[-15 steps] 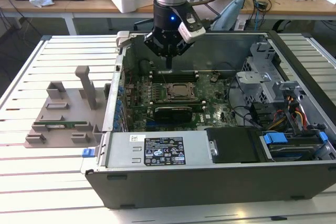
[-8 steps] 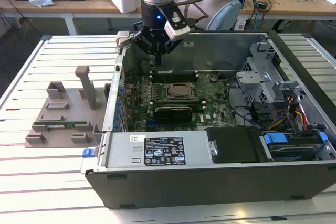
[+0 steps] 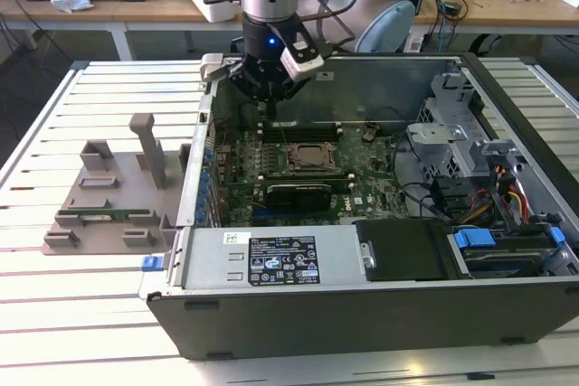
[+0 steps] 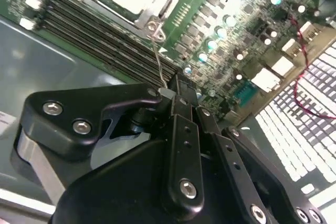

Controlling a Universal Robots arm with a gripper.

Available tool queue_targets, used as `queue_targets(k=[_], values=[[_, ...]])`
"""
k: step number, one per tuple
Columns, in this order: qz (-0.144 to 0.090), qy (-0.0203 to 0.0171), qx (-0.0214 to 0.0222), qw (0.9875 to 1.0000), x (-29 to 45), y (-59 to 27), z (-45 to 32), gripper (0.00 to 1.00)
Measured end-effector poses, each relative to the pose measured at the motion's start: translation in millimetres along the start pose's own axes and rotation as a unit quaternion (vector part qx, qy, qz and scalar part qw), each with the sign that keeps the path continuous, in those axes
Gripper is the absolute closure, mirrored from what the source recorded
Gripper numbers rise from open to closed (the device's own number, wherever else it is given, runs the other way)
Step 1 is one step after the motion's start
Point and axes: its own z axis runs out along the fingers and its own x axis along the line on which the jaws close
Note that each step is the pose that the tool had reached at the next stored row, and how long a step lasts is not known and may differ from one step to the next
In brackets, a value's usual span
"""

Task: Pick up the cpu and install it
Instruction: 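Install the first cpu locking lever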

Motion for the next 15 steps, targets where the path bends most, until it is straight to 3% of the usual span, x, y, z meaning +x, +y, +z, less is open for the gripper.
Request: queue_targets(k=[3, 8, 13, 15], values=[[0.0, 0.0007, 0.0, 1.0, -14.2, 0.0, 0.8, 0.89], [0.0, 0.0019, -0.0001, 1.0, -27.7, -0.6, 2.0, 0.89], [0.0, 0.0028, -0.0002, 1.0, -37.0, -1.1, 3.1, 0.89], [0.0, 0.003, -0.0001, 1.0, -37.2, -1.1, 3.2, 0.89]])
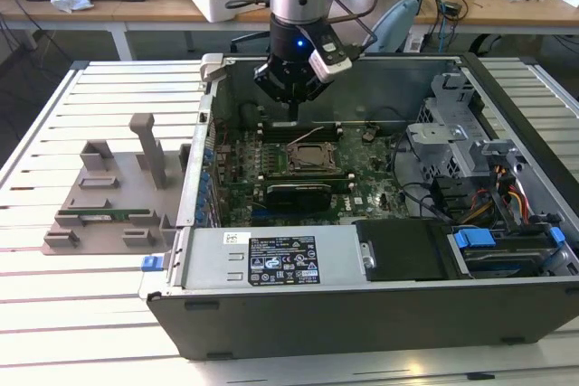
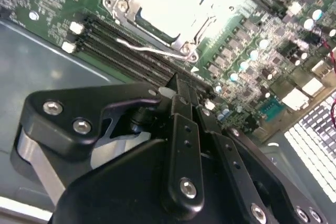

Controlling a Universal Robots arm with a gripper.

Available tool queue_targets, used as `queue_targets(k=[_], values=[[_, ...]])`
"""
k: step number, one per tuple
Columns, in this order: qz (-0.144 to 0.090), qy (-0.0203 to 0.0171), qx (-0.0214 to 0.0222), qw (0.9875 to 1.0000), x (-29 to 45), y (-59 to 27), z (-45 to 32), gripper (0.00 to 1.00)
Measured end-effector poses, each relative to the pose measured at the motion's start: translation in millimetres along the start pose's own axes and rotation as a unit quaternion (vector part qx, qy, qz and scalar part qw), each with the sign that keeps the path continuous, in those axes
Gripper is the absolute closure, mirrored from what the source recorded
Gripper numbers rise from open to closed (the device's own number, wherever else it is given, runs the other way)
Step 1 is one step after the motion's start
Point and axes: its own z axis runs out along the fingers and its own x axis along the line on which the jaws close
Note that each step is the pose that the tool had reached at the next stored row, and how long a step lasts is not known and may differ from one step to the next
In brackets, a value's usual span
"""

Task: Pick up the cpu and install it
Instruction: 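Install the first cpu locking lever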

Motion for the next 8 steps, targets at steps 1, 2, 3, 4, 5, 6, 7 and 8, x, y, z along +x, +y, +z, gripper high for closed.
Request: queue_targets(k=[1, 2, 3, 4, 5, 6, 7, 8], values=[[0.0, 0.0, 0.0, 1.0, 0.0, 0.0, 0.1, 0.89], [0.0, 0.0, 0.0, 1.0, 0.0, 0.0, 0.1, 0.89], [0.0, -0.0002, -0.0021, 1.0, 0.0, 0.0, 0.5, 0.89], [0.0, -0.0004, -0.0051, 1.0, -0.1, 0.0, 0.8, 0.89], [0.0, -0.0005, -0.0089, 1.0, 0.0, -0.1, 1.0, 0.89], [0.0, -0.0012, -0.0223, 0.9998, 0.0, -0.3, 1.2, 0.89], [0.0, -0.0015, -0.0314, 0.9995, 0.1, -0.5, 1.1, 0.89], [0.0, -0.0019, -0.0414, 0.9991, 0.1, -0.9, 1.1, 0.89]])
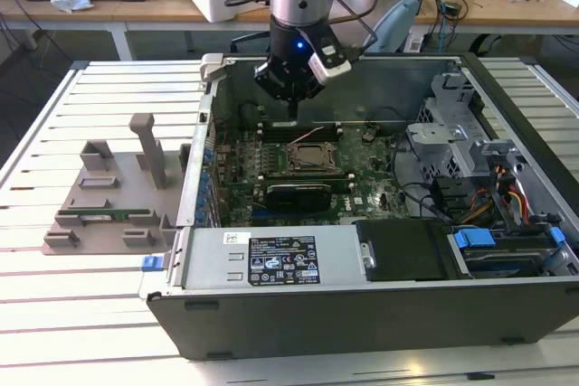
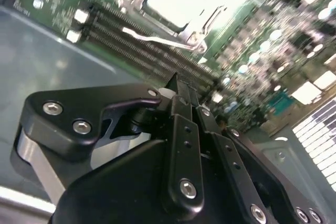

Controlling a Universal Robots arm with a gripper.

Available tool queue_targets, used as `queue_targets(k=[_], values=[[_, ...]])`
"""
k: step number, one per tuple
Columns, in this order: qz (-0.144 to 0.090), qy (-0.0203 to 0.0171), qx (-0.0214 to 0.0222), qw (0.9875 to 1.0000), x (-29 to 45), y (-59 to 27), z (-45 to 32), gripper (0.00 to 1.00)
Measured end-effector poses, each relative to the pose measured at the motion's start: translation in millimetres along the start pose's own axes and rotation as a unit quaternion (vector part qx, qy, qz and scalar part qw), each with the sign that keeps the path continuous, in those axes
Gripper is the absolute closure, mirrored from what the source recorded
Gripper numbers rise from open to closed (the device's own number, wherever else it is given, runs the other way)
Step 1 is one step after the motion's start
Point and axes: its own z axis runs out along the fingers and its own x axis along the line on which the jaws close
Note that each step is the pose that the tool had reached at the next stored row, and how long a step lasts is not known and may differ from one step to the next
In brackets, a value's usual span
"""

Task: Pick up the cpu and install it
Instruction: 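Install the first cpu locking lever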

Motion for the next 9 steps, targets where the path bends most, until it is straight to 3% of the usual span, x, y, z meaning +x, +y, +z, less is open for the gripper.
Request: queue_targets(k=[1, 2, 5, 9], values=[[0.0, -0.0003, -0.0045, 1.0, 0.0, -0.3, 0.1, 0.89], [0.0, -0.0004, -0.0062, 1.0, 0.1, -1.0, 0.2, 0.89], [0.0, -0.0003, -0.0062, 1.0, 0.6, -5.4, 1.9, 0.89], [0.0, 0.0011, -0.0063, 1.0, -5.2, -13.9, 17.7, 0.89]])
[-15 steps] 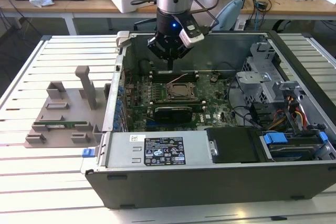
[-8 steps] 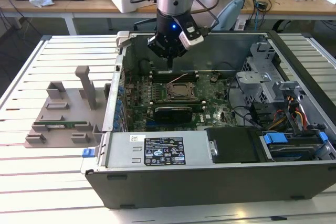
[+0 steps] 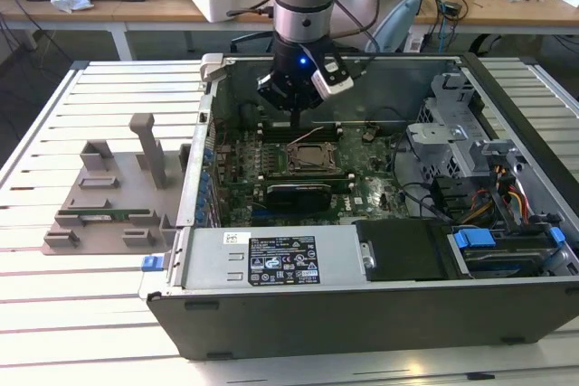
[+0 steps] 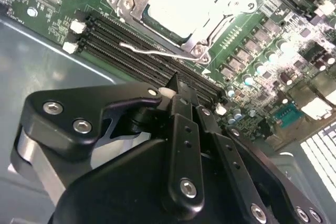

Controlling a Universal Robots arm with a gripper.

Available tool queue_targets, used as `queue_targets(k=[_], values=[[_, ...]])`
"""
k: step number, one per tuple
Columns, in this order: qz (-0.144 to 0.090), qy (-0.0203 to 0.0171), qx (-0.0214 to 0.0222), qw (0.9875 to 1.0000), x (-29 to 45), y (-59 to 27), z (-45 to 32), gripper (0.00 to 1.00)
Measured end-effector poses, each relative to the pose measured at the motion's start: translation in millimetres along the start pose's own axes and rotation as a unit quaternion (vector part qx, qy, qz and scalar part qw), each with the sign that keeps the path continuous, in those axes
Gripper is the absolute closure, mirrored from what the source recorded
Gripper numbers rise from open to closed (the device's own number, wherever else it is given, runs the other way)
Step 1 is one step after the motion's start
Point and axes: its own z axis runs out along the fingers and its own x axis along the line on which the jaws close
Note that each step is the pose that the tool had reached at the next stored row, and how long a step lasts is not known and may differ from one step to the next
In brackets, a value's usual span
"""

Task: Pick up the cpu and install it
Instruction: 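Install the first cpu locking lever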

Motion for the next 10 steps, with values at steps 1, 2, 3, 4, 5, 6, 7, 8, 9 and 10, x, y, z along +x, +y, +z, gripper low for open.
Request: queue_targets(k=[1, 2, 3, 4, 5, 6, 7, 8, 9, 10], values=[[0.0, 0.0002, 0.0, 1.0, -1.8, -0.7, 3.1, 0.89], [0.0, 0.0005, 0.0, 1.0, -3.7, -1.2, 5.7, 0.89], [0.0, 0.0006, 0.0, 1.0, -4.6, -1.4, 6.9, 0.89], [0.0, 0.0007, 0.0, 1.0, -5.5, -1.6, 8.2, 0.89], [0.0, 0.0009, -0.0001, 1.0, -6.9, -1.9, 10.0, 0.89], [0.0, 0.0011, 0.0, 1.0, -7.9, -2.2, 11.3, 0.89], [0.0, 0.0013, 0.0, 1.0, -8.8, -2.4, 12.6, 0.89], [0.0, 0.0015, 0.0, 1.0, -9.9, -2.7, 13.9, 0.89], [0.0, 0.0015, -0.0001, 1.0, -11.1, -2.8, 15.0, 0.89], [0.0, 0.0016, 0.0001, 1.0, -12.9, -3.0, 16.2, 0.89]])
